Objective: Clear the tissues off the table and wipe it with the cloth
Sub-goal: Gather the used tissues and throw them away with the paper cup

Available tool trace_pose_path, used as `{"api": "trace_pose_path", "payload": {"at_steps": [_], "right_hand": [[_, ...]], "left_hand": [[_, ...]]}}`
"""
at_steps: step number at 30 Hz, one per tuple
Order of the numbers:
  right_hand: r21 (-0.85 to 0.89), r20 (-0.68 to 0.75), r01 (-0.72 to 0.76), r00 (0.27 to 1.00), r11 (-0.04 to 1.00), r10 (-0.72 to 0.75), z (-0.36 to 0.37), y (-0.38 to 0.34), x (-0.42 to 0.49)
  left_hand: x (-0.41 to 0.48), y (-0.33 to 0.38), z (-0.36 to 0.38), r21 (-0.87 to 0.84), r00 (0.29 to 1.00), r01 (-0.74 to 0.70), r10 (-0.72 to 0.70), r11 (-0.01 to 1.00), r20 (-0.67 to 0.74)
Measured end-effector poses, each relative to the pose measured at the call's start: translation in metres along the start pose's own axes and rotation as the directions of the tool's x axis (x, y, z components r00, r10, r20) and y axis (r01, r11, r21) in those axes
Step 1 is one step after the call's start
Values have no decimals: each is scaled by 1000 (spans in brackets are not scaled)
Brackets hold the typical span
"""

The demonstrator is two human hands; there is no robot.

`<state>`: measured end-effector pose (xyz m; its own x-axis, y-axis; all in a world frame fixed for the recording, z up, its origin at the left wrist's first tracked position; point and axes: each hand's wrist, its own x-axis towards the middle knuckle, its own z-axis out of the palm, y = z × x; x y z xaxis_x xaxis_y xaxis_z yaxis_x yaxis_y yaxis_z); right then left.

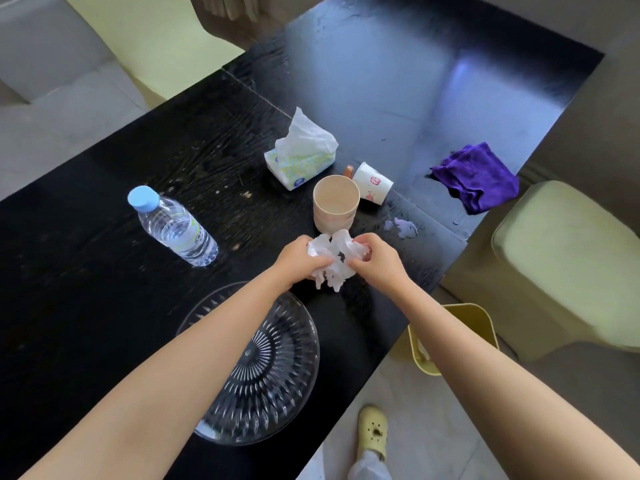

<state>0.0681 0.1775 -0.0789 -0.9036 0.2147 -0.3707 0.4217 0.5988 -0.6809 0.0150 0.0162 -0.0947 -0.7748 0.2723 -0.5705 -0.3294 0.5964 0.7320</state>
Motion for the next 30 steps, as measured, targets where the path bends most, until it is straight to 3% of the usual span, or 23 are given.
{"api": "trace_pose_path", "payload": {"at_steps": [3,6,8,10,14,24,26,30], "right_hand": [[57,74,47,996,997,-51,-5,-4,-8],[115,32,57,998,992,-61,-8,-6,-14],[136,-15,26,1000,990,-24,-11,-6,-17],[161,-44,11,999,987,-4,-13,-6,-20],[175,-141,-22,989,984,47,-21,-9,-21],[96,-183,23,983,995,-5,-74,-32,-14],[107,-204,38,979,994,-15,-84,-31,-10],[167,-137,109,987,980,-86,-102,-33,1]], "left_hand": [[-7,7,3,-283,989,106,-72,953,127],[-17,17,6,-578,964,166,-7,799,267],[-21,23,9,-698,960,183,27,693,278],[-24,28,14,-717,967,153,46,680,251],[-31,37,26,-566,983,-4,106,825,148],[-31,73,39,-602,975,-221,163,768,-150],[-29,81,43,-648,978,-209,150,733,-145],[-26,95,45,-753,971,-137,238,643,26]]}}
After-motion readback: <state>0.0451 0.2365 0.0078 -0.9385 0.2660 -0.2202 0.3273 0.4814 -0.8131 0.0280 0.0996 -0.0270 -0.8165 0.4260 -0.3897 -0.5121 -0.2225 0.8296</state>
